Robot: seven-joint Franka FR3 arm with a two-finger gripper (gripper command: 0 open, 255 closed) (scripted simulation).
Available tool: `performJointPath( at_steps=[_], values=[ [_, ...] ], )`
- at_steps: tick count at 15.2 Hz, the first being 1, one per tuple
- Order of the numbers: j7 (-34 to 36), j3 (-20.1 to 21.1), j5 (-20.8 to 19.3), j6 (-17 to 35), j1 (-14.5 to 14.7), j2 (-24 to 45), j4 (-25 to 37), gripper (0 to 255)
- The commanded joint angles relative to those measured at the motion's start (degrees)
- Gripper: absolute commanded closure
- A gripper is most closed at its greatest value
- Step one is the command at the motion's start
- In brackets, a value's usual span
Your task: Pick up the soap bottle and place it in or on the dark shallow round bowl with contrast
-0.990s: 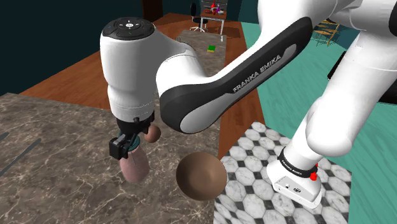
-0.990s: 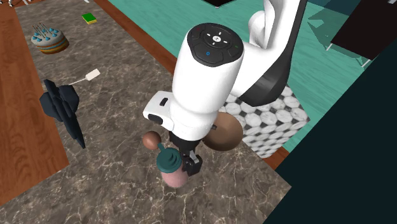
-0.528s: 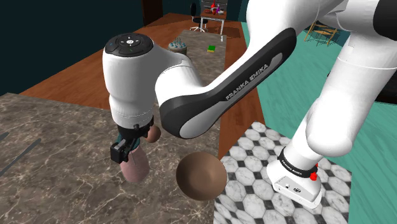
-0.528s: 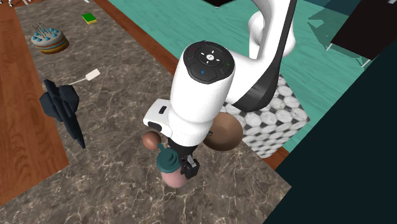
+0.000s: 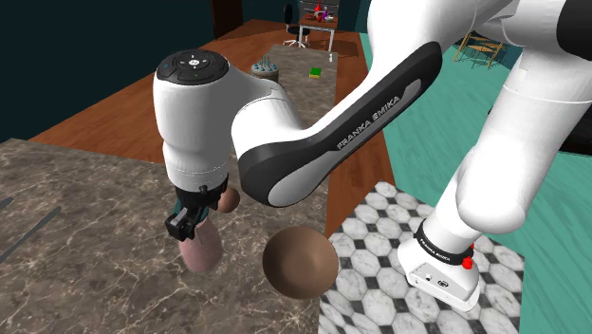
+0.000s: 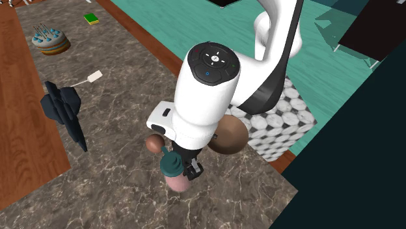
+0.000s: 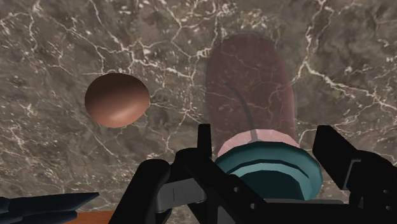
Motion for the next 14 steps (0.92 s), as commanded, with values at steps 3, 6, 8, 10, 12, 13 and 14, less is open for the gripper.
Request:
performJointPath(
  at_steps=[3, 6, 8, 10, 12, 13, 14],
  values=[
    [0.0, 0.0, 0.0, 0.0, 0.0, 0.0, 0.0, 255],
    [0.0, 0.0, 0.0, 0.0, 0.0, 0.0, 0.0, 255],
    [-1.1, 0.3, 1.4, -1.2, -0.3, -1.0, 0.5, 255],
    [-2.1, 0.5, 2.7, -2.4, -0.5, -2.0, 1.2, 255],
    [-3.1, 0.7, 3.9, -3.6, -0.7, -3.0, 1.9, 255],
    [-3.6, 0.8, 4.5, -4.2, -0.8, -3.4, 2.3, 255],
    [-4.0, 0.9, 5.0, -4.9, -0.9, -3.9, 2.6, 255]
  ],
)
